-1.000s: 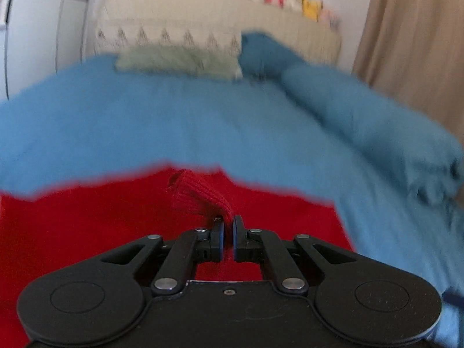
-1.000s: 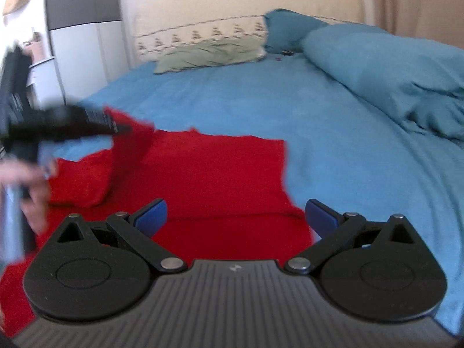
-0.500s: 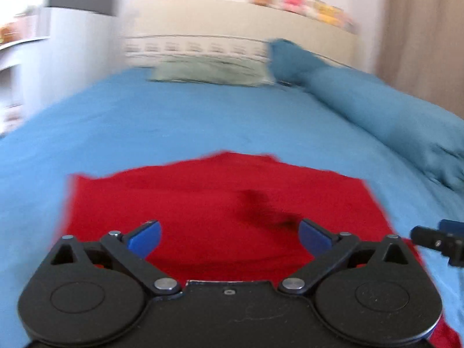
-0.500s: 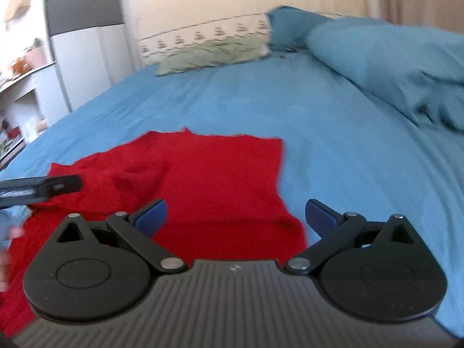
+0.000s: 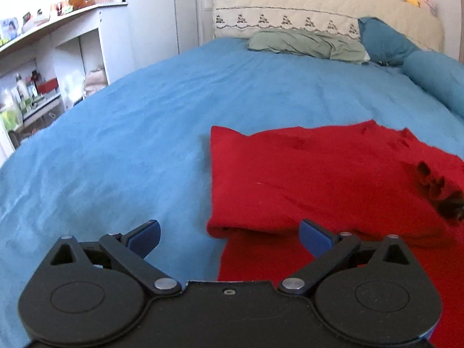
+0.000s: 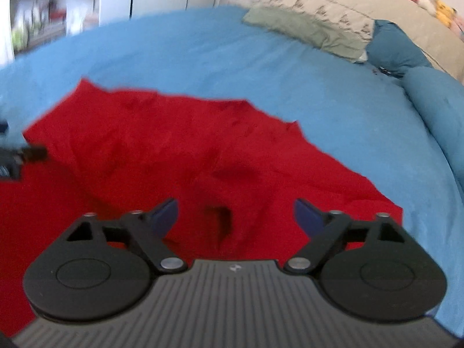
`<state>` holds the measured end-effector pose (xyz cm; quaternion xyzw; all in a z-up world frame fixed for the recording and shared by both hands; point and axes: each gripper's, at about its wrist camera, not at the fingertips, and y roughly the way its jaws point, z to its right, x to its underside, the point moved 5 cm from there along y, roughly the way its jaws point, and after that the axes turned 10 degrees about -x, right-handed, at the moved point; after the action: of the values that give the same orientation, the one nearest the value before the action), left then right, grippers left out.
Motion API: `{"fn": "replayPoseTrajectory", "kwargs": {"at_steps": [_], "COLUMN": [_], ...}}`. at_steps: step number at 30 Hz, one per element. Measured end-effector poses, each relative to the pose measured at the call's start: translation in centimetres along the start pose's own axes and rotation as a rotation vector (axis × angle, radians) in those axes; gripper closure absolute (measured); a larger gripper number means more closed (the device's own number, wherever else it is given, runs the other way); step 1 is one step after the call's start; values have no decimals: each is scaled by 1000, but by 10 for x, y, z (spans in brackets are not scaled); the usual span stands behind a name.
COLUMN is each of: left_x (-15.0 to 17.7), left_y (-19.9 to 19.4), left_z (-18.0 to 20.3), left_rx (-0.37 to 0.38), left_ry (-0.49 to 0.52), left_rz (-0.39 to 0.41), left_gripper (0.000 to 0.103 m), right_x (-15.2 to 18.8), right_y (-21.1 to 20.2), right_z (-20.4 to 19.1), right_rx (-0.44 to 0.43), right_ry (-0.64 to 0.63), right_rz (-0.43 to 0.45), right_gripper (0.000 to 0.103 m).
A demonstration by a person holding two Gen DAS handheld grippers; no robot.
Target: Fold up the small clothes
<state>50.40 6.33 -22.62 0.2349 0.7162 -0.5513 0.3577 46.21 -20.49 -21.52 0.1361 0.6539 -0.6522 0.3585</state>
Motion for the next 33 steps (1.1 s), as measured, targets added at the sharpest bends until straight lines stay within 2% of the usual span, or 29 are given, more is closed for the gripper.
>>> {"fn": "replayPoseTrajectory", "kwargs": {"at_steps": [1, 2, 4, 8, 11, 13, 16, 17, 18, 19, 23, 25, 28, 30, 33], "left_x": [1, 1, -3, -2, 2, 4, 5, 6, 8, 9, 9, 9, 10, 10, 12], "left_y": [1, 3, 7, 1, 7, 9, 8, 8, 8, 9, 11, 15, 21, 21, 22], "left_z": [-2, -4, -1, -11, -15, -21, -25, -25, -25, -25, -31, -33, -31, -26, -27], "left_rx": [1, 1, 8, 4, 12, 29, 30, 11, -11, -28, -73, -64, -53, -66, -70], "left_ry": [-3, -3, -6, -44, -89, -134, -145, -132, -118, -109, -102, -116, -119, -94, -96], "left_rz": [-1, -8, -22, -51, -105, -138, -130, -125, -119, -113, -82, -73, -70, -65, -64], "left_gripper": [0, 0, 0, 0, 0, 0, 0, 0, 0, 0, 0, 0, 0, 0, 0], "right_x": [-1, -2, -4, 8, 24, 30, 29, 27, 26, 18, -12, -31, -50, -49, -25], "right_y": [6, 10, 10, 3, 5, 3, 4, 4, 3, 1, -27, -41, -67, -77, -77], "right_z": [-1, 0, 11, 50, 60, 61, 62, 63, 62, 65, 80, 94, 114, 129, 146], "right_rx": [10, 20, 32, 12, -35, -50, -56, -52, -46, -42, -18, -14, 42, 82, 118], "right_ry": [-8, 1, 88, 392, 489, 510, 555, 560, 558, 554, 581, 591, 546, 535, 556], "right_rz": [-13, -15, 10, 47, 37, 63, 76, 76, 79, 91, 185, 227, 285, 292, 241], "right_gripper": [32, 38, 58, 55, 50, 47, 49, 53, 67, 75, 77, 79, 79, 79, 79]}}
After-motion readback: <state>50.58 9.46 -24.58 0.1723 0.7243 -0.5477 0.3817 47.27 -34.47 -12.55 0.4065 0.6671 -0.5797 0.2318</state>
